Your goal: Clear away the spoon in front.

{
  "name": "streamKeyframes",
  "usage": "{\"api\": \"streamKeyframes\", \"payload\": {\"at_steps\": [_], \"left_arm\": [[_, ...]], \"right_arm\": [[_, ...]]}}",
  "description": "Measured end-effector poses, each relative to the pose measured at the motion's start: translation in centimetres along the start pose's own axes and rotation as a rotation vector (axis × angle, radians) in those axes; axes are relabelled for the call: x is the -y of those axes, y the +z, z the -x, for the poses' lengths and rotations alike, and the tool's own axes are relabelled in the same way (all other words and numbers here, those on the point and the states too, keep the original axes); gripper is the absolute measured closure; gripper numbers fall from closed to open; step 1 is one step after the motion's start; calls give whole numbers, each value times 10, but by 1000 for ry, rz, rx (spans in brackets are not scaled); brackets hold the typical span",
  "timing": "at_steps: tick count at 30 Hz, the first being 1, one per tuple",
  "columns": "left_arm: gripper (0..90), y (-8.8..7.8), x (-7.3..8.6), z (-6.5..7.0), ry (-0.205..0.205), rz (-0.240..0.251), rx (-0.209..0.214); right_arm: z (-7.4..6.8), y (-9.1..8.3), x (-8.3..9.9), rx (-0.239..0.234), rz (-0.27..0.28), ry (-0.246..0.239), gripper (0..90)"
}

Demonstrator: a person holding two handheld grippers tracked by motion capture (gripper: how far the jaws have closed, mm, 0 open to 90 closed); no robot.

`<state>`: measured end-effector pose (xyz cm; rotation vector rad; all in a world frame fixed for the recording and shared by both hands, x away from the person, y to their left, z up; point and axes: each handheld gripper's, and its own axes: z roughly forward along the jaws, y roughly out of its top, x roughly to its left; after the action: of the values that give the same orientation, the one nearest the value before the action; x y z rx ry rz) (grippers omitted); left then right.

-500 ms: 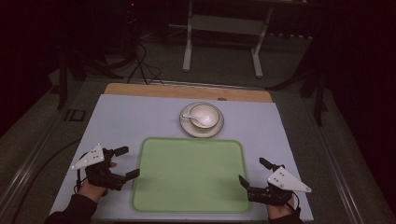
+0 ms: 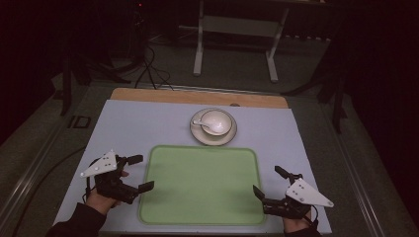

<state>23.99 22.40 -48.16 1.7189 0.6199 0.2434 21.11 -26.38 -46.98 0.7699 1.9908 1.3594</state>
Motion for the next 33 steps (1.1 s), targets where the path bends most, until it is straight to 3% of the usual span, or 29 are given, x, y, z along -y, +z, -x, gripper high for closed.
{"api": "streamKeyframes", "payload": {"at_steps": [9, 13, 17, 26, 33], "left_arm": [[0, 17, -43, -2, 4, 33, 71], [0, 28, -62, -5, 38, 23, 57], [0, 43, -82, -15, 36, 16, 60], [0, 79, -97, -30, -7, 17, 53], [10, 106, -104, -38, -32, 54, 28]], "right_arm": [[-1, 1, 0, 5, -3, -7, 97], [-1, 1, 0, 1, -1, -7, 97], [-2, 1, -1, 4, 2, -9, 97], [-3, 2, -1, 5, -2, -12, 97], [-2, 3, 0, 1, -2, -10, 97]]}}
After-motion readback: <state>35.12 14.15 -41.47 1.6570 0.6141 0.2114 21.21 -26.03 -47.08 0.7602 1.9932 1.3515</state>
